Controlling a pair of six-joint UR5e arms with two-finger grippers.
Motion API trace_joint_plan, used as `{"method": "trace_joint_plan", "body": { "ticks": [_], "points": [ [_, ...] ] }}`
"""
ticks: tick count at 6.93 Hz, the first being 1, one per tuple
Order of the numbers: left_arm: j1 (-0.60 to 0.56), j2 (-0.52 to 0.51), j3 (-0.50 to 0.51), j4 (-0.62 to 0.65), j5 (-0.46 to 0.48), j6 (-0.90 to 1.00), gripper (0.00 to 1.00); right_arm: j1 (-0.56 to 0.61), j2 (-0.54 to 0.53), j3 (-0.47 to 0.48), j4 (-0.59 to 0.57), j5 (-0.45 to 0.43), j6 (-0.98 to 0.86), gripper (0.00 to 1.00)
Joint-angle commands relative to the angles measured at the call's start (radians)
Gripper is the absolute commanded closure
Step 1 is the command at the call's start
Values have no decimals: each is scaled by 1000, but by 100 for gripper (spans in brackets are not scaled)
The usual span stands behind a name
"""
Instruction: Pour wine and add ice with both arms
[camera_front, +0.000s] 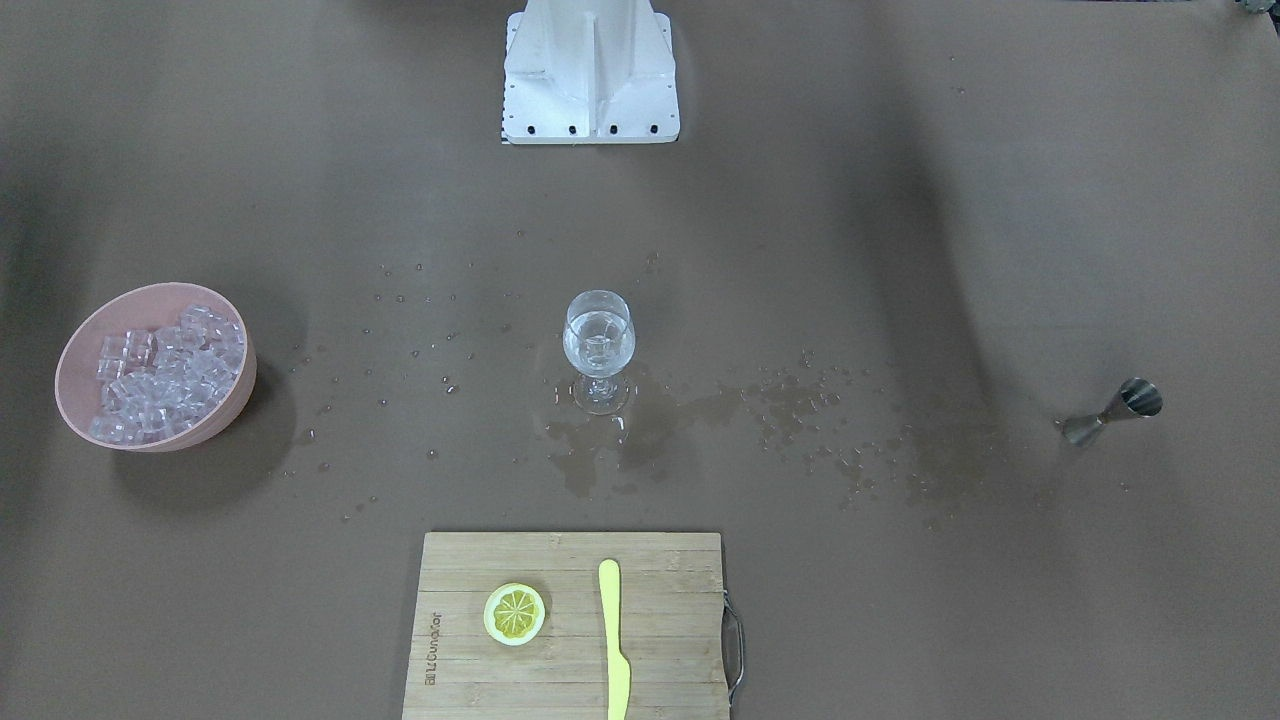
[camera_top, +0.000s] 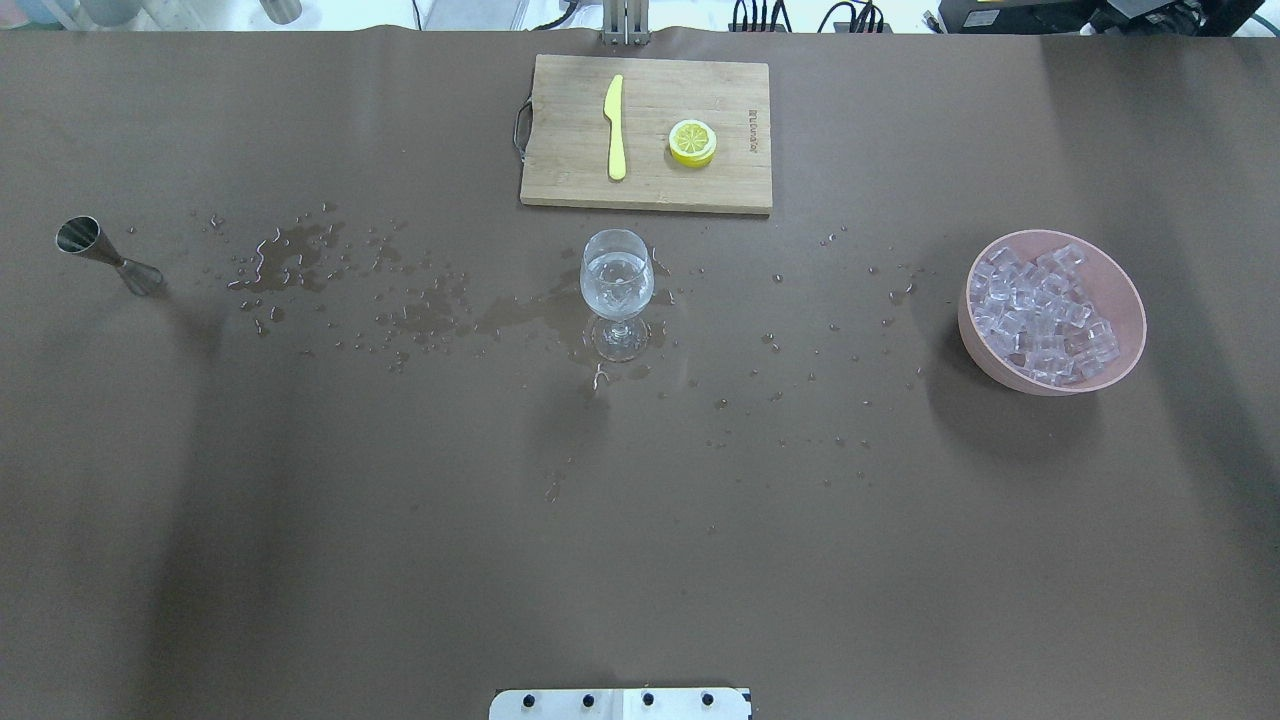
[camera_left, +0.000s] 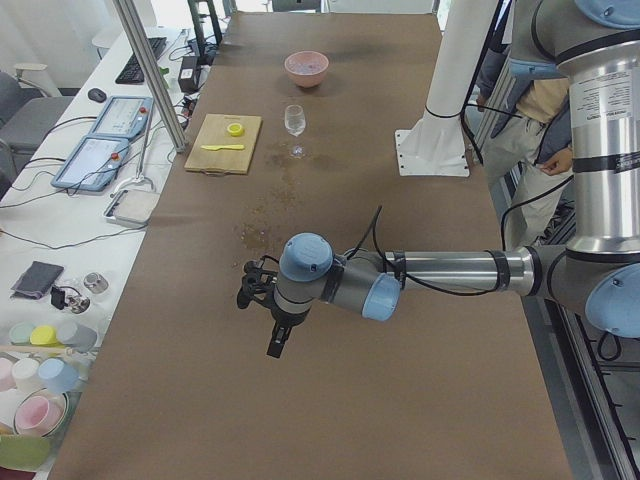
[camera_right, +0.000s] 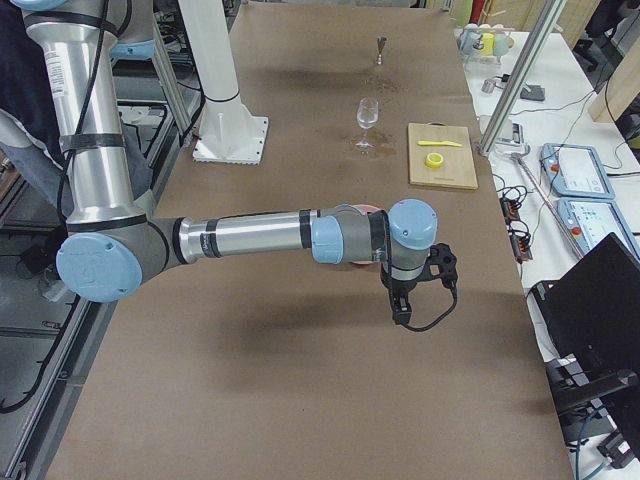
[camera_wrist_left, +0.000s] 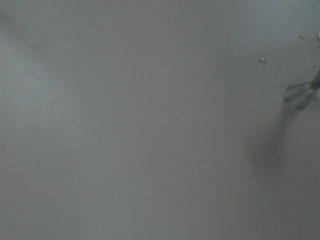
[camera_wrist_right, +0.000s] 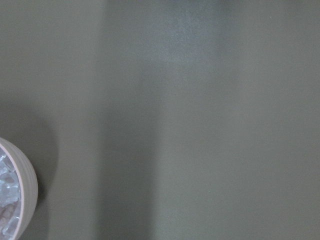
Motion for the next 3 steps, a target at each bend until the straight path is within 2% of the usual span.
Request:
{"method": "trace_joint_plan", "body": {
  "ticks": [1,3],
  "points": [
    [1,12,-4,-3,-26,-1,1,-2,-16,3,-2,-29,-92,0],
    [1,-7,9,9,-41,-3,1,-8,-11,-20,-2,-32,-94,0]
  ]
}}
